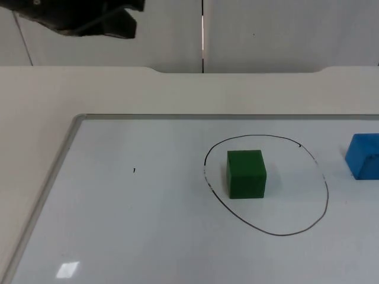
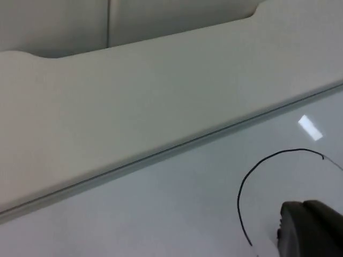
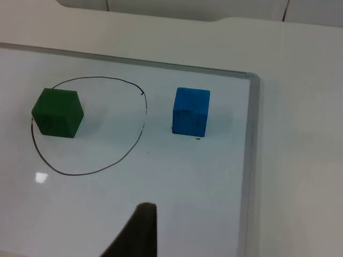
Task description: Push the two cubes into the marked area.
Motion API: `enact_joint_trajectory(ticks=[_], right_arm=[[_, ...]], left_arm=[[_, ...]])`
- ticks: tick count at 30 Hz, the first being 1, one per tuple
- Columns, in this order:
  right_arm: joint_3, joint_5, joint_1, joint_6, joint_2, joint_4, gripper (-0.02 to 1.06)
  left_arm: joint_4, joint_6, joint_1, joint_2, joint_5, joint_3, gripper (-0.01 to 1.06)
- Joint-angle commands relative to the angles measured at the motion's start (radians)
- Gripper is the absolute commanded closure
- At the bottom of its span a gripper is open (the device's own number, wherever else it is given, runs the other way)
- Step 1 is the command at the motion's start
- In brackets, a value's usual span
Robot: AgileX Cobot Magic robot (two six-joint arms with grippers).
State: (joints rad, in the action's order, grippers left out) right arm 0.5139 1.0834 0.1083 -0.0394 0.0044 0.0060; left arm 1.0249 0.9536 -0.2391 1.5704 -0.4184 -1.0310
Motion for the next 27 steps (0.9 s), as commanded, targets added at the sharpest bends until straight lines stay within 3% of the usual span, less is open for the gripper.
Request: enact_joint_trajectory(ticks=[1,3,6,11,27], right_arm=[[0.000,-0.005,-0.005,0.002,-0.004,0.000,-0.01],[0.000,-0.005,-0.005,0.002,-0.004,0.000,-0.01],[0.000,-0.005,-0.005,0.002,-0.004,0.000,-0.01],[0.000,-0.005,-0.005,0.002,-0.004,0.000,-0.01],[0.000,-0.005,-0.005,0.002,-0.004,0.000,-0.01]], left_arm=[[-0.164,-0.136,0.023,-0.058,-0.041,0.000,1.05],[-0.232,-0.199,0.029,-0.086,-0.042,0.000,1.05],[-0.449,-0.404,0.031,-0.181,-0.050,0.000,1.05],[-0.588,-0.543,0.031,-0.285,-0.084,0.014,1.05],[-0.631,-0.551,0.031,-0.634,-0.096,0.296,1.05]])
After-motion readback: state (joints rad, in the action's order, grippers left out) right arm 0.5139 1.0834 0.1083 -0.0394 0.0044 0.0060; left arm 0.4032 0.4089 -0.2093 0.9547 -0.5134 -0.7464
